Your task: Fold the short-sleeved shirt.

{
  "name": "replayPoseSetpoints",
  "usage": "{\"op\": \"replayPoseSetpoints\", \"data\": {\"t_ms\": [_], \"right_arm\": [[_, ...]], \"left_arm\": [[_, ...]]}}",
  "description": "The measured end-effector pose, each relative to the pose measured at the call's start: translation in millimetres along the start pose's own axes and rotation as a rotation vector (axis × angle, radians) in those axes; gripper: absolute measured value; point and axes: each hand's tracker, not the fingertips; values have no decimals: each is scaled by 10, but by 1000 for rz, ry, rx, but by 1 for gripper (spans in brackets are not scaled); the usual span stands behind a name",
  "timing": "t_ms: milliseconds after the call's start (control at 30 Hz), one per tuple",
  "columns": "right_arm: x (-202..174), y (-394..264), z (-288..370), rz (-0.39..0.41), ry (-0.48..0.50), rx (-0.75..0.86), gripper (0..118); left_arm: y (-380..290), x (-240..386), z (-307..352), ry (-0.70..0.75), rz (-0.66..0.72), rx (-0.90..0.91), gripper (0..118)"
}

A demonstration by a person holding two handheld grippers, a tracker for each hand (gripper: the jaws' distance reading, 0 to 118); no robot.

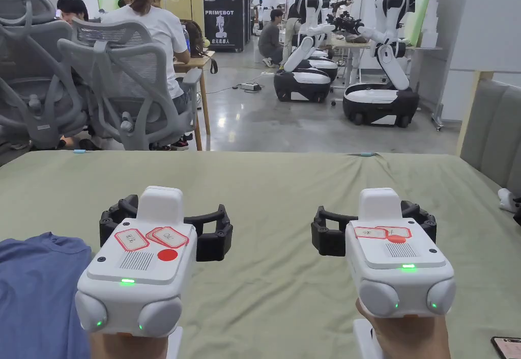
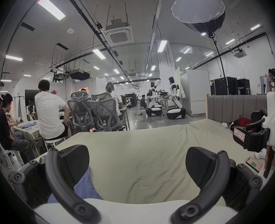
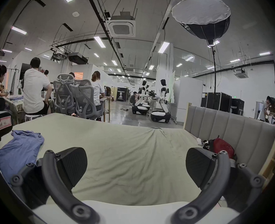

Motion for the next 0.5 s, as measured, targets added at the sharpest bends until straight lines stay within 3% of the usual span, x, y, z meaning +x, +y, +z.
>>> {"op": "replayPoseSetpoints", "data": {"t_ms": [133, 500], "right_arm": [[4, 18, 35, 9, 37, 1, 118], [26, 0, 66, 33, 26, -2, 118]], "left_arm": [[-6, -6, -9, 8, -3, -7, 118], [-20, -27, 20, 5, 4, -5, 118]]}}
